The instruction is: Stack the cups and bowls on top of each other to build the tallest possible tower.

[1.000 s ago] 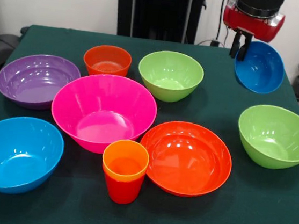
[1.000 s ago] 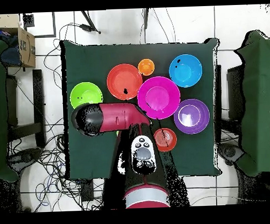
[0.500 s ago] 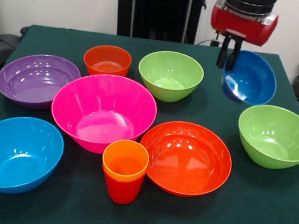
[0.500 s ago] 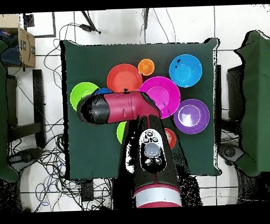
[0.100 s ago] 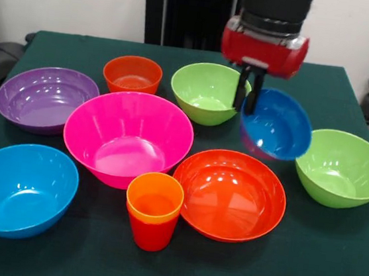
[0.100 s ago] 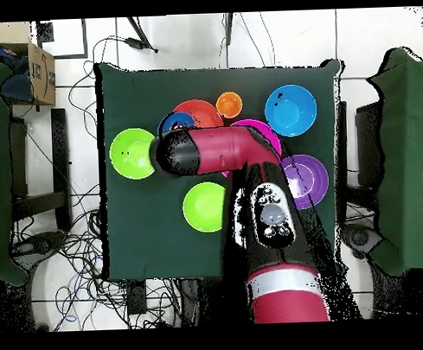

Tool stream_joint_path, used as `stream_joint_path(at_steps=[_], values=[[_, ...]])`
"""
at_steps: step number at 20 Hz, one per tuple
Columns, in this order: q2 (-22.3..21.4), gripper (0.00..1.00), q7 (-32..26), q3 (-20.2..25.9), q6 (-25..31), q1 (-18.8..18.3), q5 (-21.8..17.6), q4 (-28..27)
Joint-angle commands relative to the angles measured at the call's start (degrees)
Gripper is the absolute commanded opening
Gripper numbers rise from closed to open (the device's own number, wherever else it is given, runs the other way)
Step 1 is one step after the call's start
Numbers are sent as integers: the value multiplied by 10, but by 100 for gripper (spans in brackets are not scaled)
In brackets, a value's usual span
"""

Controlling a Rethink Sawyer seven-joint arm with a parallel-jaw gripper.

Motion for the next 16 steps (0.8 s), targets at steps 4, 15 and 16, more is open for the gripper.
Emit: stream_joint_path(at_steps=[4,15,16], values=[[49,0,-187,117,44,-39,-57,-71],[49,0,-164,141,128,-48,-8,-90],[50,0,-159,142,140,-48,-1,-92]])
